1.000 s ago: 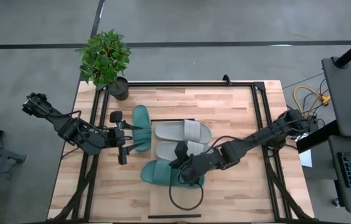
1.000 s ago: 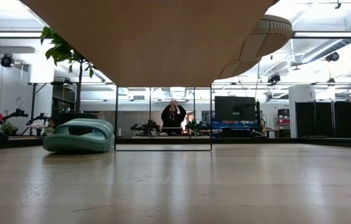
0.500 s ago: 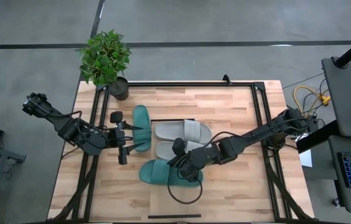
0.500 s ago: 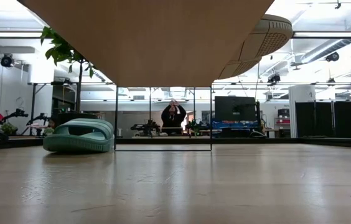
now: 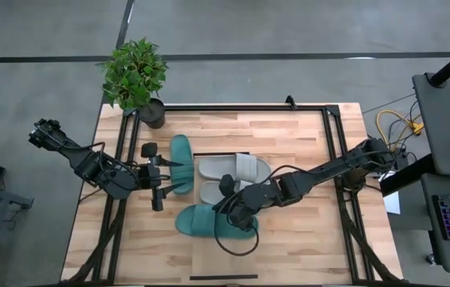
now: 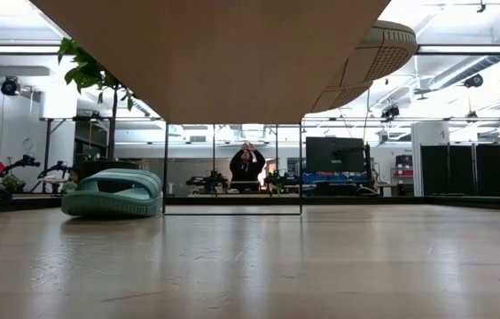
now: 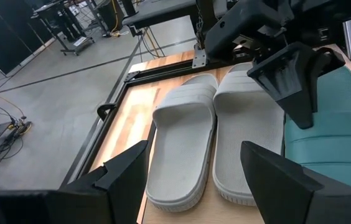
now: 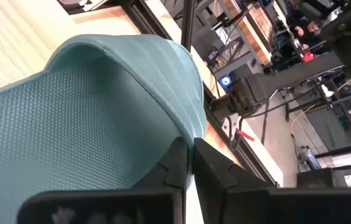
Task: Pick and place slides into the shelf
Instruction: Put the left green slipper on the shelf
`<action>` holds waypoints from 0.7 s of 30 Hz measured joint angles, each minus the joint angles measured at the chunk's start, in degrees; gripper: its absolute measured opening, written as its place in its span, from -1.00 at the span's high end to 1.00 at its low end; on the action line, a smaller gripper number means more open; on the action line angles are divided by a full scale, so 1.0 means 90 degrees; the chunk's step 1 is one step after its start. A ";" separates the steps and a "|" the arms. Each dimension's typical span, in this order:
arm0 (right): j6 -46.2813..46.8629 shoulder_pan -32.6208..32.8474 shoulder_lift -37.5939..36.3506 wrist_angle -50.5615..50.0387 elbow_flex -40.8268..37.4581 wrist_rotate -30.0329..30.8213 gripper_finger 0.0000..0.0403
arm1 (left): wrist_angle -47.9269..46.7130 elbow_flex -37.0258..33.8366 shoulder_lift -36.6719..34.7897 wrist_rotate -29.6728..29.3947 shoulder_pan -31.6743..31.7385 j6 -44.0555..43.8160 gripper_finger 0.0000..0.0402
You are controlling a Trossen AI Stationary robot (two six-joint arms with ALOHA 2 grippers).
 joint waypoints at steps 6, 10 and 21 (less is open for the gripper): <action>0.0068 -0.0011 0.0000 -0.0002 -0.0002 -0.0007 0.95 | -0.0003 0.0000 0.0000 0.0000 -0.0001 0.0000 -0.18; 0.0219 -0.0034 0.0000 -0.0005 -0.0002 -0.0005 0.92 | -0.0005 0.0000 0.0000 0.0000 0.0002 0.0000 -0.18; 0.0318 -0.0032 0.0000 -0.0010 0.0000 0.0012 0.59 | -0.0011 0.0000 0.0000 0.0000 0.0002 0.0002 -0.18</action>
